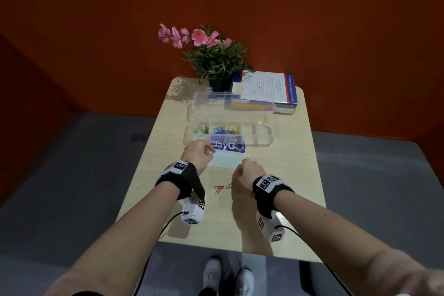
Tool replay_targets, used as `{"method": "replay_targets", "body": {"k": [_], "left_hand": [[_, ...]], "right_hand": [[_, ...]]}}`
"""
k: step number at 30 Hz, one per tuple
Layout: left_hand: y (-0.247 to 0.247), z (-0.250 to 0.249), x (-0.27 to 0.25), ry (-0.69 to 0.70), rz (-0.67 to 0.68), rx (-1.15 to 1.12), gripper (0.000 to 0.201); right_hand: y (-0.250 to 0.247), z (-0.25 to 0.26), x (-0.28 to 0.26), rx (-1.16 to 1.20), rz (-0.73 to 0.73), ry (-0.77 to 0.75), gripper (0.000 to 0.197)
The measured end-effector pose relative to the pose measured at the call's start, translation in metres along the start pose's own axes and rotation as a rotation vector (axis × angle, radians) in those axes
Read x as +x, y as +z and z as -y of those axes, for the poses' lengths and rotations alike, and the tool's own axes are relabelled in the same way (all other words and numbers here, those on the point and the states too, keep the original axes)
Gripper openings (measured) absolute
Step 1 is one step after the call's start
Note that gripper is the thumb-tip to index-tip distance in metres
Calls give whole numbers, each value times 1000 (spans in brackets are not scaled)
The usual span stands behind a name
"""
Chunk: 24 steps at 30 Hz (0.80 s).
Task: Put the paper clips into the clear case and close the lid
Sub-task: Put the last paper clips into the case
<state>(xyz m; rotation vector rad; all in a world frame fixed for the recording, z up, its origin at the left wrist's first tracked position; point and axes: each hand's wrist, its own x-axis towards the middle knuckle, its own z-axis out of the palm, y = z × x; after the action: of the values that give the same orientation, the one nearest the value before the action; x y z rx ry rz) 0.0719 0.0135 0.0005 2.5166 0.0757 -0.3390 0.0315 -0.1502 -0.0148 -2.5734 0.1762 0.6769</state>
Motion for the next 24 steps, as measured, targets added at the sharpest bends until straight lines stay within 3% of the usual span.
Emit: {"method": "replay_targets", "body": {"k": [5,10,16,22,24], "left_hand": [[2,-1,1,-10,26,-43,16],[6,-18,9,50,61,-31,17],[12,-41,22,130,68,-2,14],[13,-65,36,119,70,-64,15],[10,-77,40,93,56,-126,16]], "right_hand": [[0,5,2,-140,79,26,31],[-6,-6,5,-92,195,9,24],[-10,-12,2,-149,149,-34,29],[-23,-39,5,352,7,80,6],[-25,-52,2,584,-20,128,10]]}}
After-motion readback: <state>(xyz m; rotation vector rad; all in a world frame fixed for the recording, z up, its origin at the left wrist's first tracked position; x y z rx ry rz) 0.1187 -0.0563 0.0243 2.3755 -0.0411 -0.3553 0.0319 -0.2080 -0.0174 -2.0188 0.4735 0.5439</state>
